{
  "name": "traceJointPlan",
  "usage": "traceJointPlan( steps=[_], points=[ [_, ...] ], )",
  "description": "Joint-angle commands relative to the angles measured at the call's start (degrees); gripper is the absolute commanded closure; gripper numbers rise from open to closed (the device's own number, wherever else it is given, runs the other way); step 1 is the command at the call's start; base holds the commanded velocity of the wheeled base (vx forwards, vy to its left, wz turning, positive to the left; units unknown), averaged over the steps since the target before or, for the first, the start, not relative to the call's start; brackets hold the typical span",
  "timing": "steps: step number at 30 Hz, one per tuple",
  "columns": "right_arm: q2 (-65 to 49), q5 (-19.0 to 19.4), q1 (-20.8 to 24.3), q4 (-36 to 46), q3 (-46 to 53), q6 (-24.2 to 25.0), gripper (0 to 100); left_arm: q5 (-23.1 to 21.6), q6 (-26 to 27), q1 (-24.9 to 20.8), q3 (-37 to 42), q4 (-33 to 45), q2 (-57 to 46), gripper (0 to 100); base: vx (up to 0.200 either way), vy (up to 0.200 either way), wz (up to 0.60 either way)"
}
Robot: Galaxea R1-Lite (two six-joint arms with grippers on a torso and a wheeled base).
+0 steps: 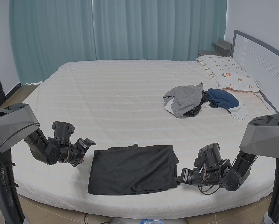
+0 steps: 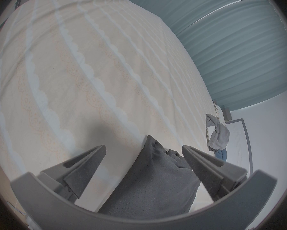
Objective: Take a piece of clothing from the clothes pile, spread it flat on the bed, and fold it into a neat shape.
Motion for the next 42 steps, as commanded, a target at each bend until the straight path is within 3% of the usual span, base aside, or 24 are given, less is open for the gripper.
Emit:
traceJointPlan(
  steps=[1, 25, 26, 32, 42],
  points=[
    [-0.5, -0.2, -0.4, 0.0, 1.2, -0.3, 100, 0.0, 0.0, 0.0, 0.0, 0.0, 0.0, 0, 0.000, 0.000, 0.00],
    [-2.0, -0.2, -1.2, -0.7, 5.1, -5.9, 100, 0.0, 0.0, 0.0, 0.0, 0.0, 0.0, 0, 0.000, 0.000, 0.00],
    [-2.0, -0.2, -1.2, -0.7, 5.1, -6.0, 0, 0.0, 0.0, 0.0, 0.0, 0.0, 0.0, 0, 0.000, 0.000, 0.00],
    [-3.4, 0.1, -3.4, -0.7, 3.3, -6.8, 0, 0.0, 0.0, 0.0, 0.0, 0.0, 0.0, 0, 0.000, 0.000, 0.00],
    [2.5, -0.2, -6.9, -0.1, -10.6, -4.7, 0, 0.0, 0.0, 0.0, -0.1, 0.0, 0.1, 0, 0.000, 0.000, 0.00]
  ],
)
